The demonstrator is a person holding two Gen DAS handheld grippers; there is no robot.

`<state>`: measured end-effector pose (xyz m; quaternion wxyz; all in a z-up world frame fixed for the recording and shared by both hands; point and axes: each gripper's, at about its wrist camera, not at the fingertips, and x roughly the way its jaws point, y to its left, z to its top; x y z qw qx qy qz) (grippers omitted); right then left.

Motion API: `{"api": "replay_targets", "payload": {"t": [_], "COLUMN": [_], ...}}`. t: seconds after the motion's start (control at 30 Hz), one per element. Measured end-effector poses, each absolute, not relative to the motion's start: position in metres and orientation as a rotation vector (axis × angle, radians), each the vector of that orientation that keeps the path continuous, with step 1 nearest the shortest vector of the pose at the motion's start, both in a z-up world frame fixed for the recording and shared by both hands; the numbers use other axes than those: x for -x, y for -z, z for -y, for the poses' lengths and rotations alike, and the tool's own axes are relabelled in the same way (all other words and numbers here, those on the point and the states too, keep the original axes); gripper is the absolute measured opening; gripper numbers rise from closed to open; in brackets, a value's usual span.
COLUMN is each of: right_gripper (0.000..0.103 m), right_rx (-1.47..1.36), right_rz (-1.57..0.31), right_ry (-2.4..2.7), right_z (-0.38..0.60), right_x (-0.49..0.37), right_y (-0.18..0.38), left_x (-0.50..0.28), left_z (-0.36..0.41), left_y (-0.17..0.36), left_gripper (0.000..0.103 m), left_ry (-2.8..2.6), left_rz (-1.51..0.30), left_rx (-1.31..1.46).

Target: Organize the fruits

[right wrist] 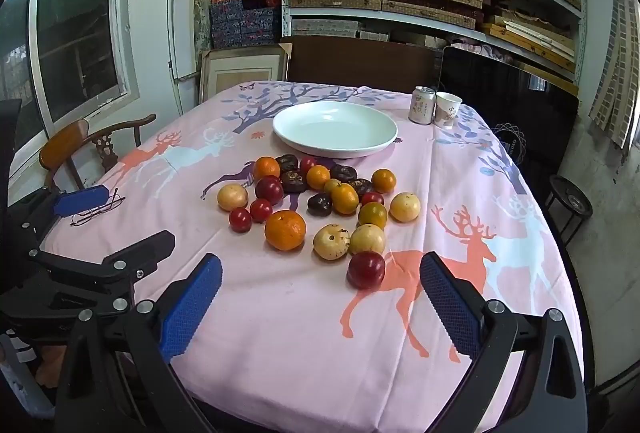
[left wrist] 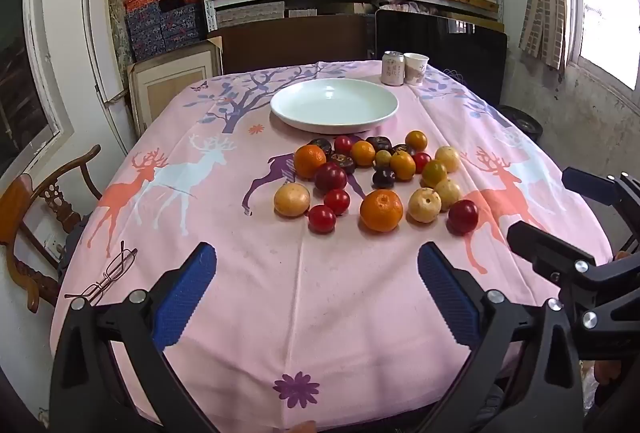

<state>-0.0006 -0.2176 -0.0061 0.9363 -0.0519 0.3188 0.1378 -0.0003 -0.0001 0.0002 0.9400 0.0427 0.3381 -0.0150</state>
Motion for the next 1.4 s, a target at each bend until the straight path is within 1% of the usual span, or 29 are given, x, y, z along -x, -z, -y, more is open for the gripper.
{"api": "replay_targets", "payload": {"t": [1.4], "right_gripper": [0.1], "right_rx": [0.083], "right_rz": [-0.639], "right_ry": [-0.289], "right_z": [0.2214], "right_x": [0.0043], "right_y": [0.0], "left_x": [0.0015], "left_z": [-0.0072], "left_y": [0.0028], "left_gripper": [0.099], "left_ry": [0.042], "left_rz": [-0.719], "left_rx": [-0.054]}}
